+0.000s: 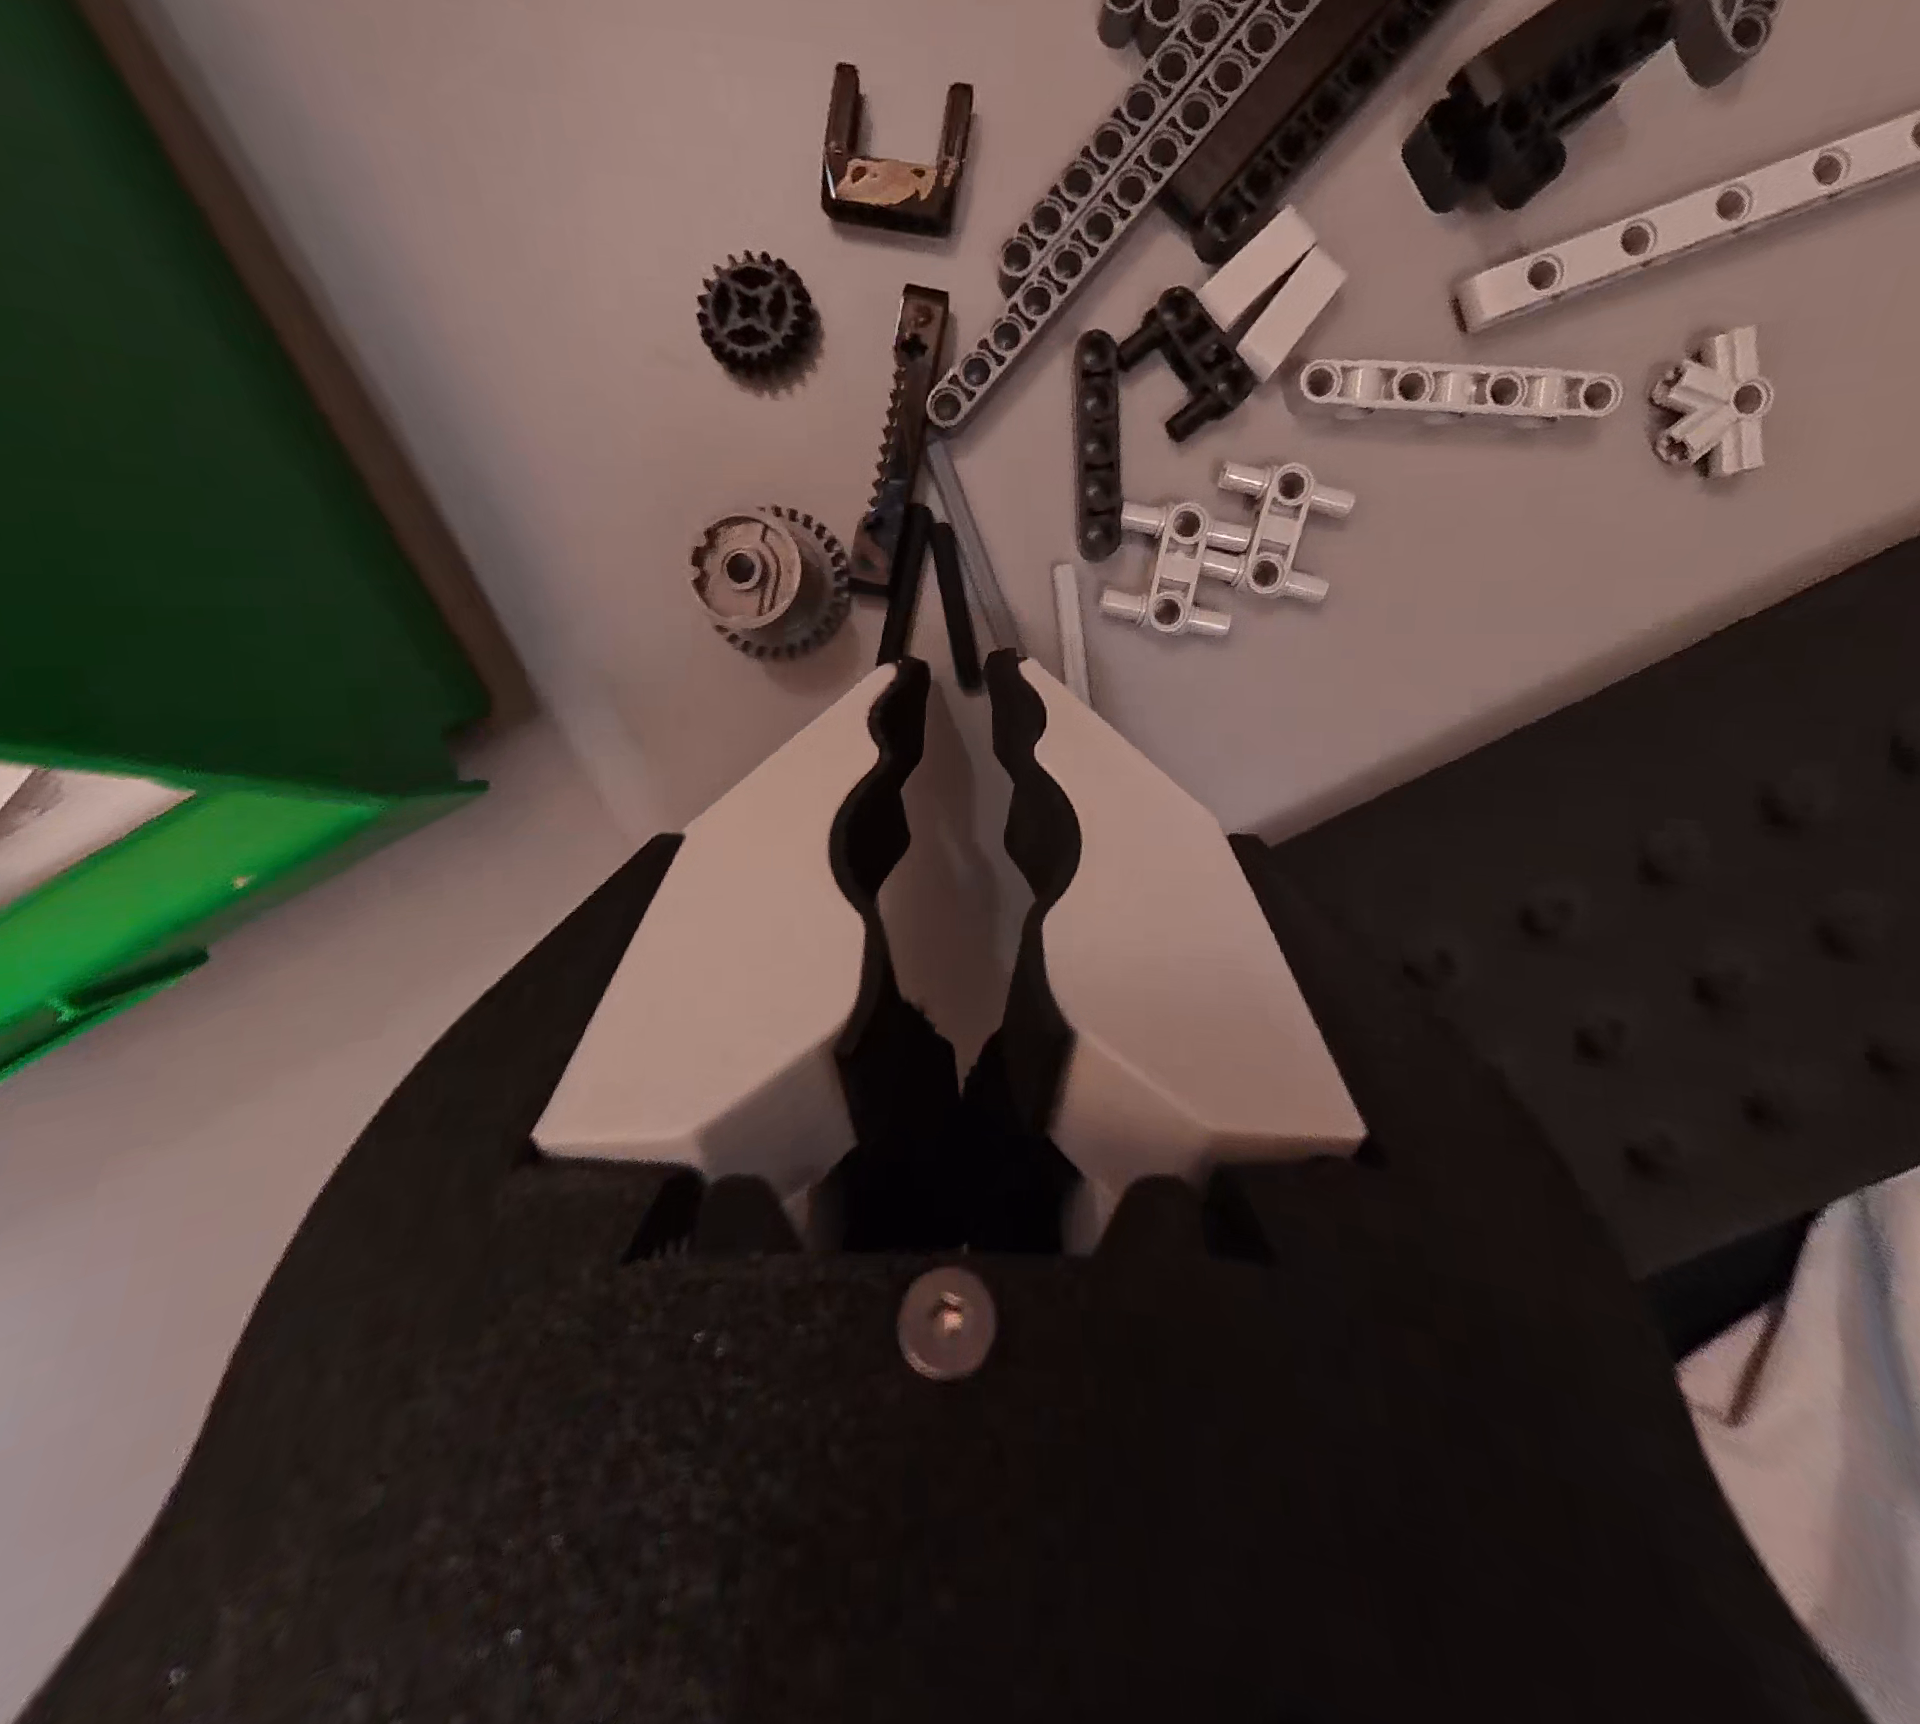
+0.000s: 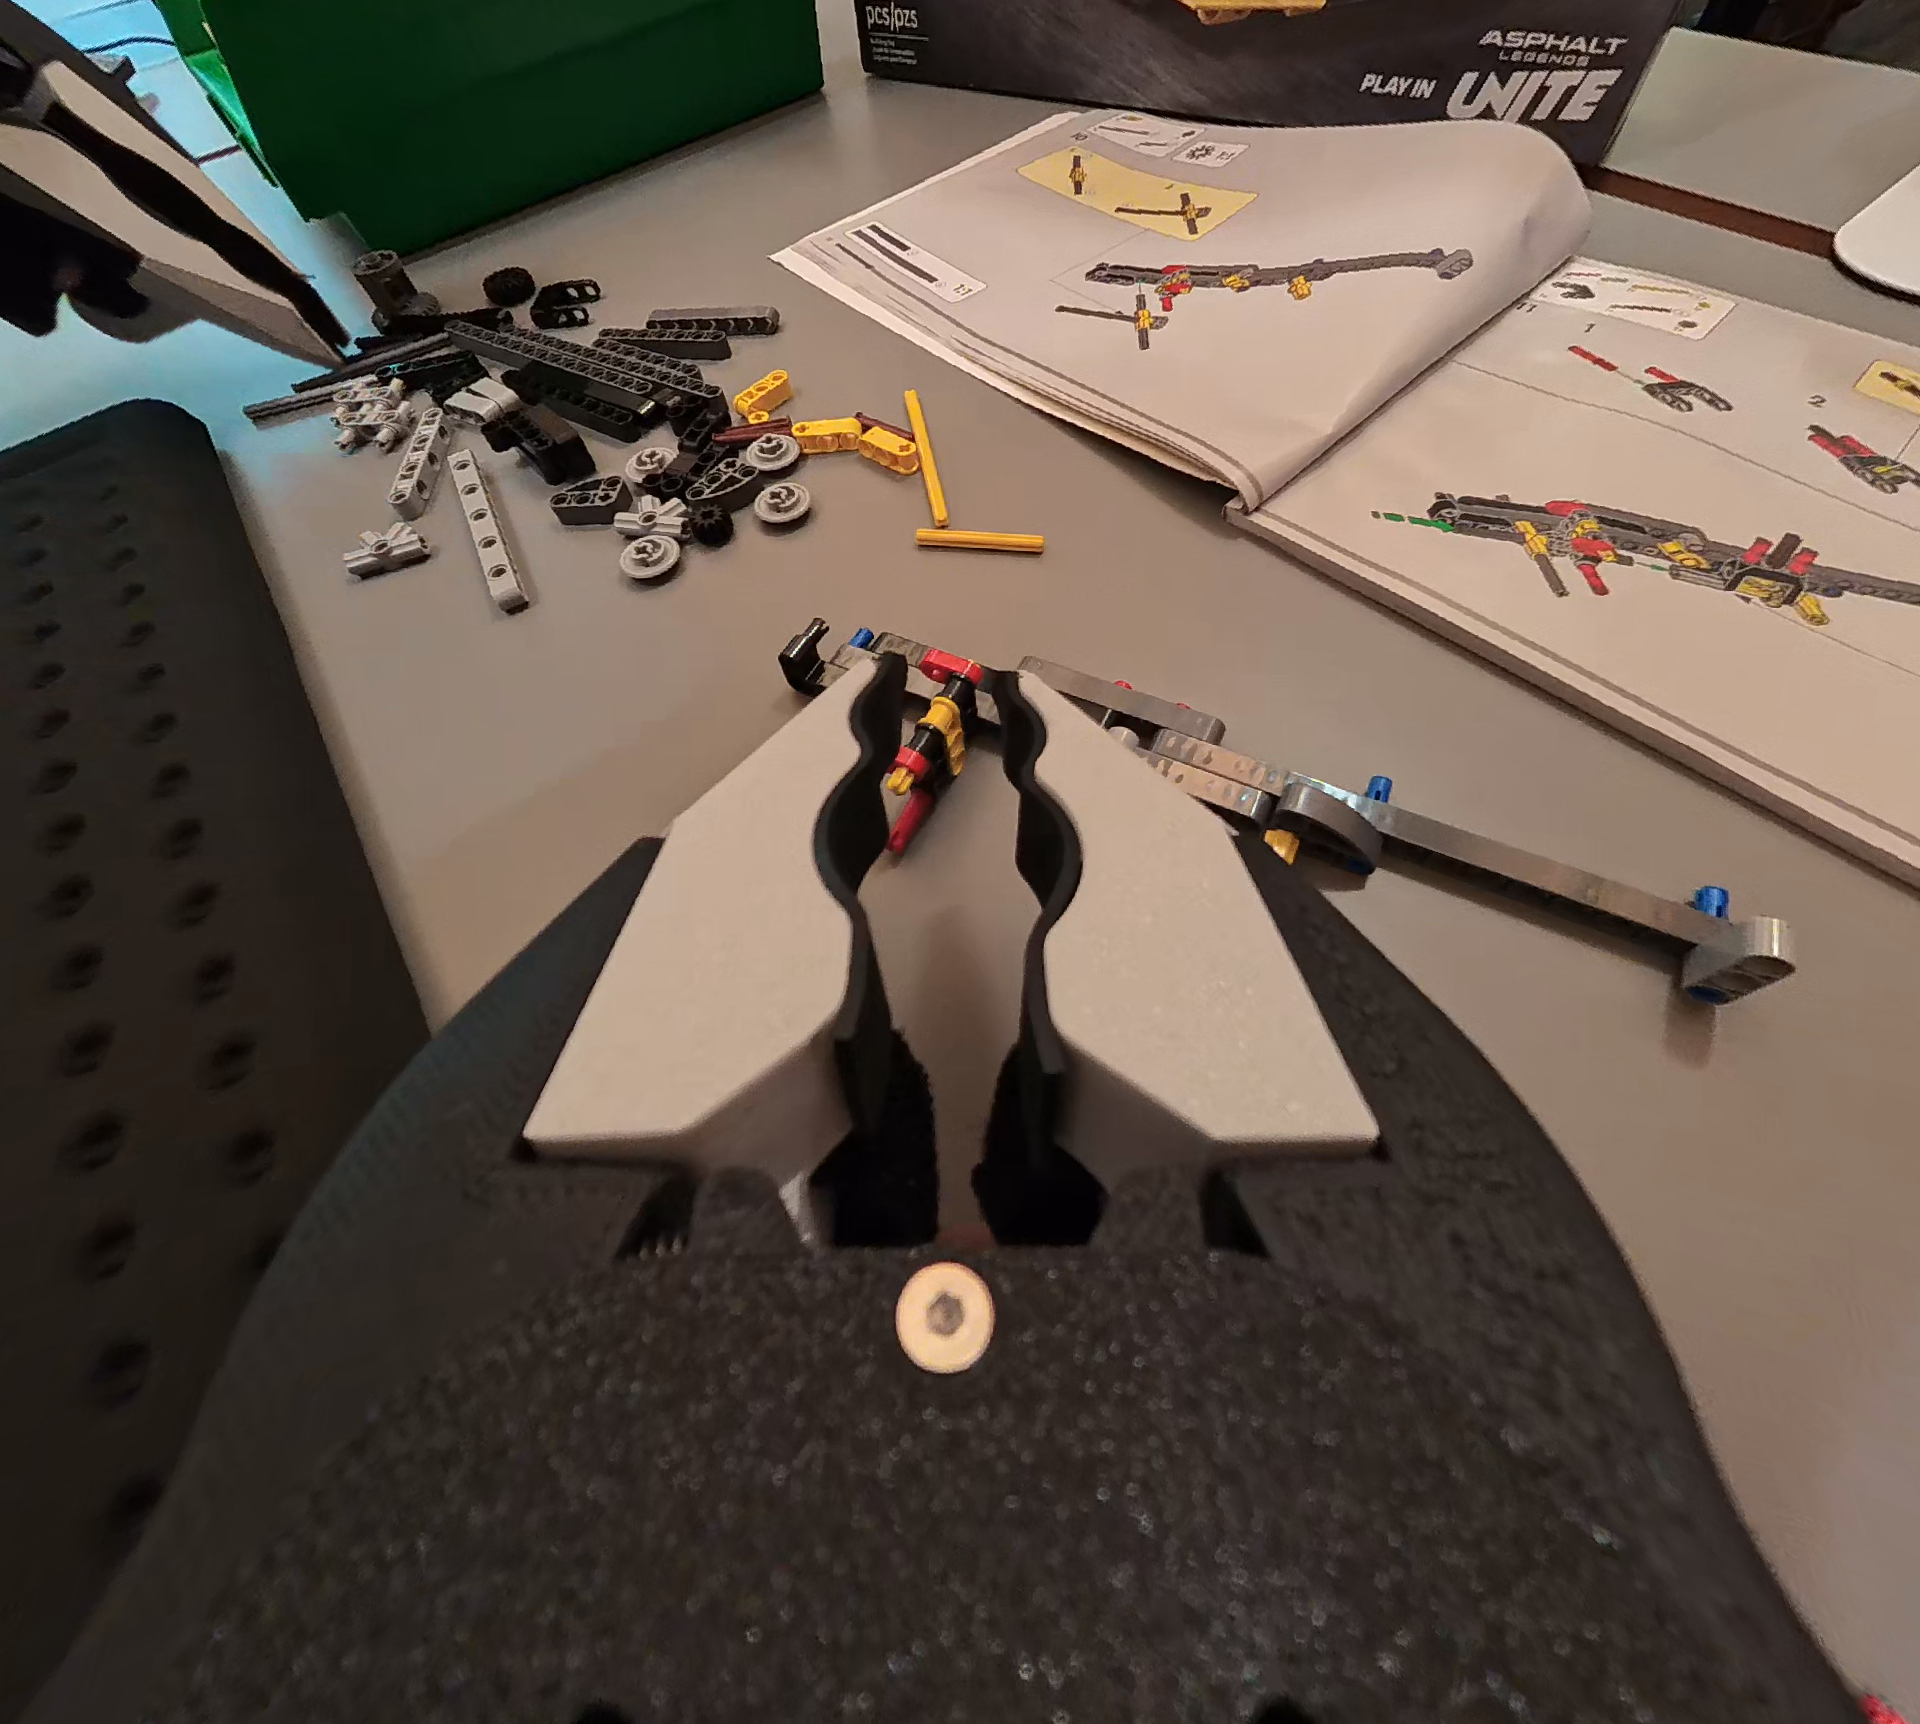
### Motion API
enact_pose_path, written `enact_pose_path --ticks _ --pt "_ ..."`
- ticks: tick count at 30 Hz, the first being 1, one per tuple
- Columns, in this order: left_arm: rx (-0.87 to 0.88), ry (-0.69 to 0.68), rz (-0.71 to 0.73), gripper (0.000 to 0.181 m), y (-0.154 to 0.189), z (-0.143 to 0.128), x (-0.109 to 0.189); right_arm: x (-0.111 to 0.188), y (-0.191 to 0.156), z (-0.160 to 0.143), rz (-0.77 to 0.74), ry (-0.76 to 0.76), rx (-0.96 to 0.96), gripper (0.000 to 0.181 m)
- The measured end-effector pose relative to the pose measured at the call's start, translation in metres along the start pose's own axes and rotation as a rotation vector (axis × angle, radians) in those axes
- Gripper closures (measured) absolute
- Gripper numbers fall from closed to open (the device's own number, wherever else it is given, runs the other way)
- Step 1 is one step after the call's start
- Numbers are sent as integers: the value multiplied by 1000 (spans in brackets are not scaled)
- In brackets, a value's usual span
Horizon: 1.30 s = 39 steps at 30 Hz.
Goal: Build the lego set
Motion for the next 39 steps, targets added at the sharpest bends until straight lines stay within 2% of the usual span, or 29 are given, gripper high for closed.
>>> enact_pose_path --ticks 12,15,18,21,23,26,29,33,39 --pt "0 4 -10 179 4 6 -6 -1 0 -2 2 -12 0 164" --pt "-7 28 10 179 1 12 4 0 1 0 -3 1 -3 164" --pt "-11 131 18 179 0 34 28 3 3 4 -9 27 -14 164" --pt "-11 321 -139 179 35 78 52 7 9 9 -39 55 -16 164" --pt "-24 394 -318 179 82 109 56 11 14 11 -76 71 -20 164" --pt "-140 370 -520 179 173 136 44 18 20 16 -107 110 -37 164" --pt "-240 296 -546 179 238 146 22 25 22 19 -120 144 -50 164" --pt "-306 214 -514 179 269 148 1 28 21 22 -121 162 -45 164" --pt "-372 162 -458 179 277 141 -8 29 18 22 -100 172 -46 164"
Point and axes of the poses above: each gripper's, where its closed fingertips meet, x back along the fingers, z out of its top, y = z × x across the jaws, the point moved 2 cm from there along x, back along the fingers, and after that the axes turned 12 degrees about z, right-handed, at the moved point
